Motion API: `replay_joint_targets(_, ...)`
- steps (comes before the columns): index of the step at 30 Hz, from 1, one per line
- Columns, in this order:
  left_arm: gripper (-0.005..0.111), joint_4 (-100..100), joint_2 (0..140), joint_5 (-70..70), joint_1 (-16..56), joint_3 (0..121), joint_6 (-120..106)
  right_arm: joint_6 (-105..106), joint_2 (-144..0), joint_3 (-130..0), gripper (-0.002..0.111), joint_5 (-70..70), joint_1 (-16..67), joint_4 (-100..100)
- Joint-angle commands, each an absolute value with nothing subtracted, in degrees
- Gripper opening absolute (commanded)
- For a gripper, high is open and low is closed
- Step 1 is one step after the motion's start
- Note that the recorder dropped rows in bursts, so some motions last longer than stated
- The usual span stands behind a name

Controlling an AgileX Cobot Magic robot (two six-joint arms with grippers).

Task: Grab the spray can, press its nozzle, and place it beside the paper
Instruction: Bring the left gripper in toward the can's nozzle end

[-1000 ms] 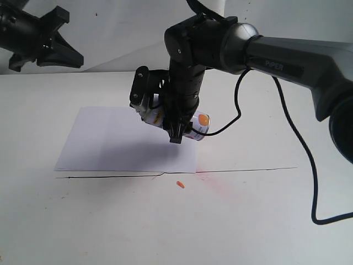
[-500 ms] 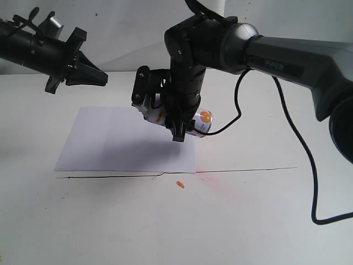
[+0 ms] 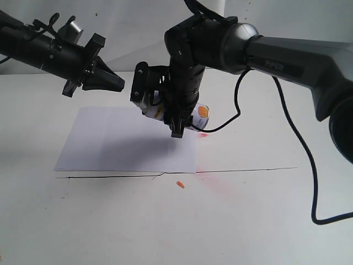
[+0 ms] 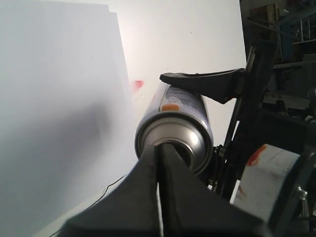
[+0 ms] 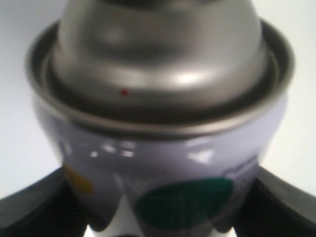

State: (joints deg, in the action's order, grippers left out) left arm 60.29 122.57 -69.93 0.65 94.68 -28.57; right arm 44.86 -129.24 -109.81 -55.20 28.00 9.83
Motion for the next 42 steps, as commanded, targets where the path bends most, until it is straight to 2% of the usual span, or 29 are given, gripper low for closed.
replay_joint_targets(1, 0.000, 61.2, 122.2, -70.0, 0.9, 94.9, -29.1, 44.6, -128.4, -110.8, 0.000, -53.8, 27.8, 11.5)
replay_joint_targets(11, 0.000, 61.1, 122.2, -70.0, 3.5, 94.8, -29.0, 44.1, -128.4, -110.8, 0.000, -54.1, 25.9, 11.1)
replay_joint_targets(31, 0.000, 60.3, 122.2, -70.0, 3.5, 94.8, -29.0, 44.2, -131.4, -110.6, 0.000, -54.4, 25.9, 10.0)
replay_joint_targets(42, 0.000, 59.9, 126.6, -70.0, 3.5, 94.8, -29.0, 44.2, -131.4, -110.6, 0.000, -54.1, 25.9, 9.9)
